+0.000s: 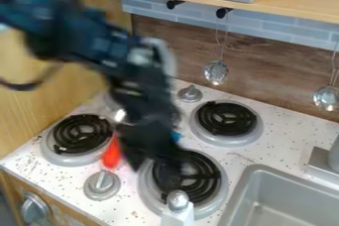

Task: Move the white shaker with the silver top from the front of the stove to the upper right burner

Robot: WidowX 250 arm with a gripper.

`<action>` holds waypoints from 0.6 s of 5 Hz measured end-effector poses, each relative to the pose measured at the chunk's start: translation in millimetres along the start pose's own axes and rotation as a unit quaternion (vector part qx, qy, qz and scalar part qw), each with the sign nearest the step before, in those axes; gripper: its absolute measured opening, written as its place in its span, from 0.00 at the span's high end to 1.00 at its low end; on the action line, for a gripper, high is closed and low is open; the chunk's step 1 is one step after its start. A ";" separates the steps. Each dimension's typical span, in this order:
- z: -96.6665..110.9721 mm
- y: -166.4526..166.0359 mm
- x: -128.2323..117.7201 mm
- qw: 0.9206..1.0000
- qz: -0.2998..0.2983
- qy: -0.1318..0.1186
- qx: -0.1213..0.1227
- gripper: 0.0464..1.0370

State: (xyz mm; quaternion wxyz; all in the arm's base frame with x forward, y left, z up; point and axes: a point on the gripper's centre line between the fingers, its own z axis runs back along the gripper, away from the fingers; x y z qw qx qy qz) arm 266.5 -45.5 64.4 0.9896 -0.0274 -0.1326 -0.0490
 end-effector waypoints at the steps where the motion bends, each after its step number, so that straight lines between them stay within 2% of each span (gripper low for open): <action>1: -3.4 -6.3 -6.4 1.000 -0.019 0.010 0.005 0.03; 2: -12.0 -9.6 -9.6 0.999 -0.026 0.044 0.013 0.03; 3: -5.9 -11.4 -18.9 0.996 -0.037 0.069 0.034 0.03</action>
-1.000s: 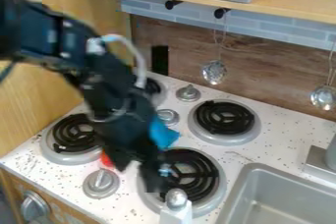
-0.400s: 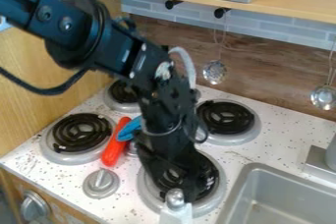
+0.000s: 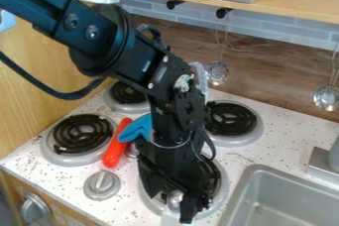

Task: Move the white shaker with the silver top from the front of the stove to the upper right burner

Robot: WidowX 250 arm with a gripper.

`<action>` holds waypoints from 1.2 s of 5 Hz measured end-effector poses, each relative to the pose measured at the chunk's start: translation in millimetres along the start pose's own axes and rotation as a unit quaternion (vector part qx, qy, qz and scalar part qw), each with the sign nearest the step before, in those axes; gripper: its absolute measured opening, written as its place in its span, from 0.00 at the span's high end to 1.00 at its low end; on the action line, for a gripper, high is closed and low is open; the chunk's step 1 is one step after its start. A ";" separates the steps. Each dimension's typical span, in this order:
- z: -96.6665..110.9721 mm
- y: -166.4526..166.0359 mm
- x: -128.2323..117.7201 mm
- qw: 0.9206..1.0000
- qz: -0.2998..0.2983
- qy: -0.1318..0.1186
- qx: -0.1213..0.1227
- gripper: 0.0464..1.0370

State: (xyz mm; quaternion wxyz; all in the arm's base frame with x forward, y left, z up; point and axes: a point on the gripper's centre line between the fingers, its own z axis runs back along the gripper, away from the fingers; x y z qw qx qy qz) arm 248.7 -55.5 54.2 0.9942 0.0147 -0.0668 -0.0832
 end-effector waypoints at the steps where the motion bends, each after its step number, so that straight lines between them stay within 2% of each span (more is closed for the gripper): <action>1: 3.0 0.2 -1.8 1.000 0.006 0.003 0.001 0.03; 2: 7.1 1.7 -15.0 1.000 -0.006 0.008 0.001 0.03; 3: 9.3 1.8 -26.3 1.000 -0.013 0.011 -0.004 0.08; 4: -23.7 -6.6 6.1 0.999 0.027 0.031 0.004 0.36; 5: -25.3 -13.2 8.8 0.999 0.027 0.028 0.005 0.43; 6: -25.3 -13.3 9.1 0.999 0.026 0.027 0.005 0.43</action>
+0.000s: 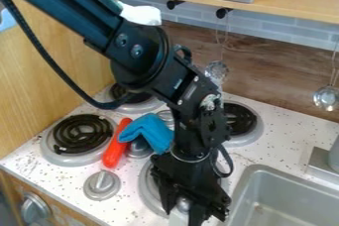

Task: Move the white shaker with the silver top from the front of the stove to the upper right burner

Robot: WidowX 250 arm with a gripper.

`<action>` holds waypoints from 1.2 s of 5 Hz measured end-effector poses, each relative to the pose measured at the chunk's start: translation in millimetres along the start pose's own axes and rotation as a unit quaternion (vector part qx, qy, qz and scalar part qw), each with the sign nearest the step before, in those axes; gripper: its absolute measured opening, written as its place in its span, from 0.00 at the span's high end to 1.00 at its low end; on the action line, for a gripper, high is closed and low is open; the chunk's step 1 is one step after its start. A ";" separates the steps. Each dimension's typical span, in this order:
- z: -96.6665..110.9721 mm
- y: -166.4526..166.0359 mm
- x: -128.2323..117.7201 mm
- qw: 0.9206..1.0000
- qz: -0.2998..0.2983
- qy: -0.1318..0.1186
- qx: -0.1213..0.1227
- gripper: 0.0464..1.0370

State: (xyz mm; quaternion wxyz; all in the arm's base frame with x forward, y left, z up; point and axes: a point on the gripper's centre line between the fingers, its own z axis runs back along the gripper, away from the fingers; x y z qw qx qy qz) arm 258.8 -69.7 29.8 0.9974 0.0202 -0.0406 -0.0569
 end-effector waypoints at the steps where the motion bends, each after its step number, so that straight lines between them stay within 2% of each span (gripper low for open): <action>1: -0.8 -0.3 -0.2 1.000 0.000 -0.002 -0.001 0.43; 2: 4.6 -0.3 4.7 1.000 -0.028 0.000 0.001 0.43; 3: 31.3 -4.2 46.4 0.998 -0.044 -0.037 0.000 0.43; 4: 41.8 -4.8 87.4 0.998 -0.051 -0.043 0.004 0.43; 5: 35.3 10.1 125.6 0.998 -0.037 -0.040 0.008 0.43; 6: 20.1 23.3 148.3 0.999 -0.027 -0.030 0.005 0.43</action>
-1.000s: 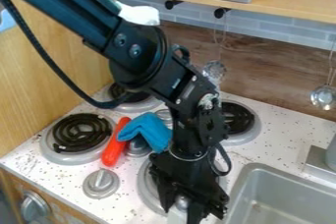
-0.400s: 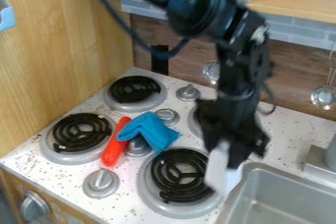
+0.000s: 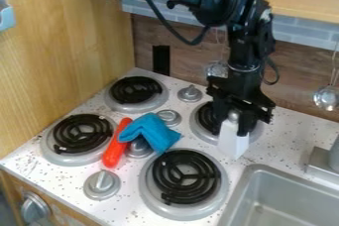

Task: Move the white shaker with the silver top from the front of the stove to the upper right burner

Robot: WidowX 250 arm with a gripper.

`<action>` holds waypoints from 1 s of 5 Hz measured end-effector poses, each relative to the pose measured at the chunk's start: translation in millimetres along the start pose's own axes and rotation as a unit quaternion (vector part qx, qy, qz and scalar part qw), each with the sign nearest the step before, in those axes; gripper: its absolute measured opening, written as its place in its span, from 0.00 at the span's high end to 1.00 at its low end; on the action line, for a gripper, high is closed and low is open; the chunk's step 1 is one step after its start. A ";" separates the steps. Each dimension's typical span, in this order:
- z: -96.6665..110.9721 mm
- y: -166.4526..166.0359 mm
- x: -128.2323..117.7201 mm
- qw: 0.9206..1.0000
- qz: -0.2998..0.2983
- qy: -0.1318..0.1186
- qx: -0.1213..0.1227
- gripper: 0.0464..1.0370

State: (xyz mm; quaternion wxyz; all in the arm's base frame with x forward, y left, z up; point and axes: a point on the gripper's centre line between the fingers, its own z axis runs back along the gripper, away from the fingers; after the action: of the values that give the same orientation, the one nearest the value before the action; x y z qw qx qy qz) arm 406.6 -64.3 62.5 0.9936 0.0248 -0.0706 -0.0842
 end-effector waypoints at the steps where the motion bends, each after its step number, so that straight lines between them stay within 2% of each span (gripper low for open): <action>1: -8.0 13.8 1.0 1.000 0.013 0.012 0.005 0.43; 3: -18.0 17.7 -1.1 0.999 0.038 -0.001 0.012 0.43; 4: -28.9 11.0 -5.9 0.999 0.046 -0.014 -0.007 0.43; 5: -26.8 6.2 -2.4 0.998 0.047 -0.020 -0.019 0.43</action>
State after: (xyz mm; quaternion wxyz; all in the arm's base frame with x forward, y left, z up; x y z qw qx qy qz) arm 409.1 -56.7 36.1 0.9951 0.0008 -0.0903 -0.0391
